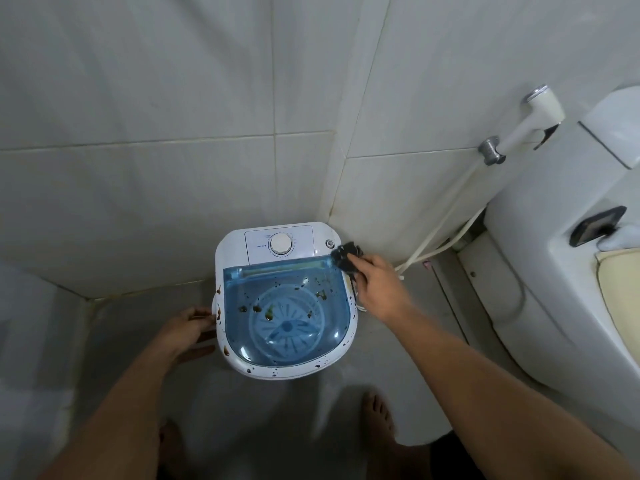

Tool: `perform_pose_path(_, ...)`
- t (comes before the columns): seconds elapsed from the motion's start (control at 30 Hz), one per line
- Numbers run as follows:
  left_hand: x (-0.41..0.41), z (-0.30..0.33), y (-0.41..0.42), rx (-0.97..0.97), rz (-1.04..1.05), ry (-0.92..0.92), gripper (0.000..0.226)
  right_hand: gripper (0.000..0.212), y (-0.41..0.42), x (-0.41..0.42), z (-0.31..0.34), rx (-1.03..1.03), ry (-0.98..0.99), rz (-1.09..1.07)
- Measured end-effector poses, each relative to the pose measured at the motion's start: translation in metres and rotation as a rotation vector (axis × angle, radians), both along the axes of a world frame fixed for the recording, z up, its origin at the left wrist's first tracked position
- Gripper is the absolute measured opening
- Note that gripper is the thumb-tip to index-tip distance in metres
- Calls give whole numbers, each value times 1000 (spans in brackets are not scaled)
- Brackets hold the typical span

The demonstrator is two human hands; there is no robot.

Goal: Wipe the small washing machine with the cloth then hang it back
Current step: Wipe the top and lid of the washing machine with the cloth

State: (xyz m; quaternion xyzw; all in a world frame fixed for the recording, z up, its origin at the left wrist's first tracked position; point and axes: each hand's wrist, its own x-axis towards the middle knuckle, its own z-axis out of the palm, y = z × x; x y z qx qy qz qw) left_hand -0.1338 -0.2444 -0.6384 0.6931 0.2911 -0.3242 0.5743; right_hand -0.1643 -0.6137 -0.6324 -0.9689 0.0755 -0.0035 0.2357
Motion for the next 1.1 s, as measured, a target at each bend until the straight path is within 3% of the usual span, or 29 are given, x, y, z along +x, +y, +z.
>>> perform_pose_path(0.17, 0, 3, -5, 0, 10, -4, 23, 53, 19, 53, 19, -87, 84, -87)
perform_pose_path(0.4, 0, 2, -4, 32, -34, -30, 15, 58, 14, -3, 3, -204, 12, -50)
perform_pose_path(0.5, 0, 6, -5, 50, -42, -51, 15, 51, -15, 6, 10, -32, 307, -328)
perform_pose_path(0.57, -1, 7, -8, 54, -29, -54, 16, 47, -23, 22, 17, 64, 255, -452)
perform_pose_path(0.63, -2, 7, -9, 49, -13, -47, 17, 47, -15, 43, 31, 58, 112, -389)
perform_pose_path(0.7, -1, 6, -8, 41, -11, -29, 16, 47, 7, 62, 41, 5, 3, -174)
perform_pose_path(0.8, 2, 3, -7, 26, -4, 3, 7, 50, 41, 79, 47, -72, 18, 118)
perform_pose_path(0.93, 3, 2, -7, 22, -6, 15, 5, 42, 53, 86, 38, -35, 85, 36)
perform_pose_path(1.1, 2, 5, -6, 20, -12, 3, 6, 38, 44, 83, 28, -139, 76, 95)
